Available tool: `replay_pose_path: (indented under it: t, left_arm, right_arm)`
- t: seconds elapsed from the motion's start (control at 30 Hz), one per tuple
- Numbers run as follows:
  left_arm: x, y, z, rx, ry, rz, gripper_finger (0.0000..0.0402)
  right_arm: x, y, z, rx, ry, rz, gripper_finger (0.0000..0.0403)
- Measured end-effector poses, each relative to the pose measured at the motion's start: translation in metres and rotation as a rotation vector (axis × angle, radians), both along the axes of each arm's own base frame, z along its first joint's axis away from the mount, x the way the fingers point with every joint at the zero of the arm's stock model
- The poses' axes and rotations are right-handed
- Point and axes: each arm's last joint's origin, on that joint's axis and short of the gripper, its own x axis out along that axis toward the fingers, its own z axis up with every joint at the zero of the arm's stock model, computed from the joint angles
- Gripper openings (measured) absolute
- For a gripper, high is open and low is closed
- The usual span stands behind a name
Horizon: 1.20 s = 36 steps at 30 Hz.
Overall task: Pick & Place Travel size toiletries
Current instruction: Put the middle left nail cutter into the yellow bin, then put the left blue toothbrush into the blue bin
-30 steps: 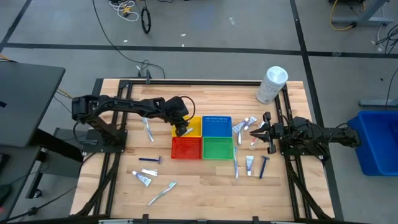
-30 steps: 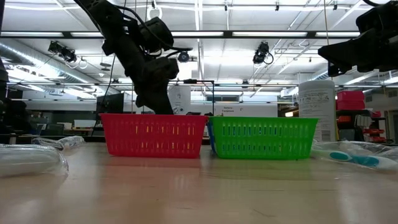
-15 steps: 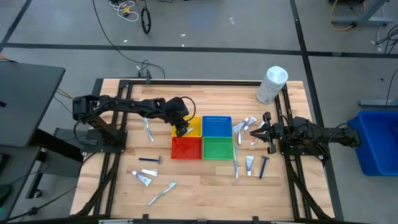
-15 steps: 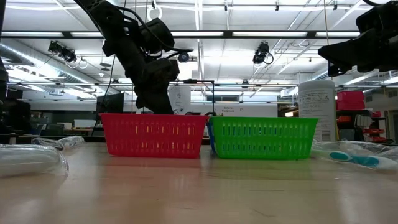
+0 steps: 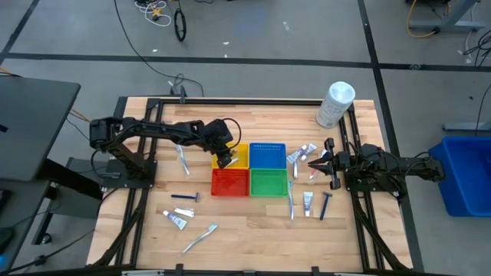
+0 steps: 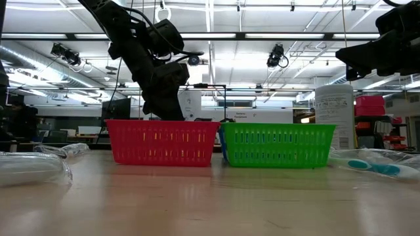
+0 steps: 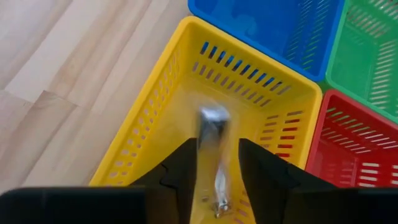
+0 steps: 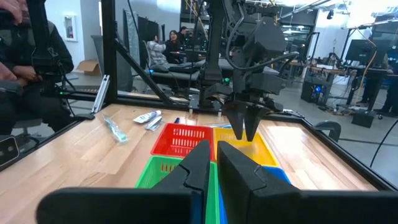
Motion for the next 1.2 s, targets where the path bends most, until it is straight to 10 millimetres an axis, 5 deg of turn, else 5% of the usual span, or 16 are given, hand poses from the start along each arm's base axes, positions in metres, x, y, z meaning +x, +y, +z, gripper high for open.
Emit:
replay_pose_path:
  t: [0.2, 0.4, 0.93, 1.2]
  left_arm:
    - [0.0, 0.0, 0.0, -0.007, -0.001, 0.009, 0.0186]
    - [-0.002, -0.002, 0.008, -0.07, -0.04, 0.016, 0.0194]
    - [-0.026, -0.025, 0.071, 0.024, -0.25, -0.066, 0.0117]
    - [-0.047, -0.027, 0.083, 0.077, -0.196, 0.003, 0.0067]
  right_arm:
    - [0.0, 0.0, 0.0, 0.0, 0.0, 0.0, 0.0041]
    - [0.0, 0.0, 0.0, 0.0, 0.0, 0.0, 0.004]
    - [0.0, 0.0, 0.0, 0.0, 0.0, 0.0, 0.0041]
    - [0.0, 0.0, 0.0, 0.0, 0.0, 0.0, 0.0041]
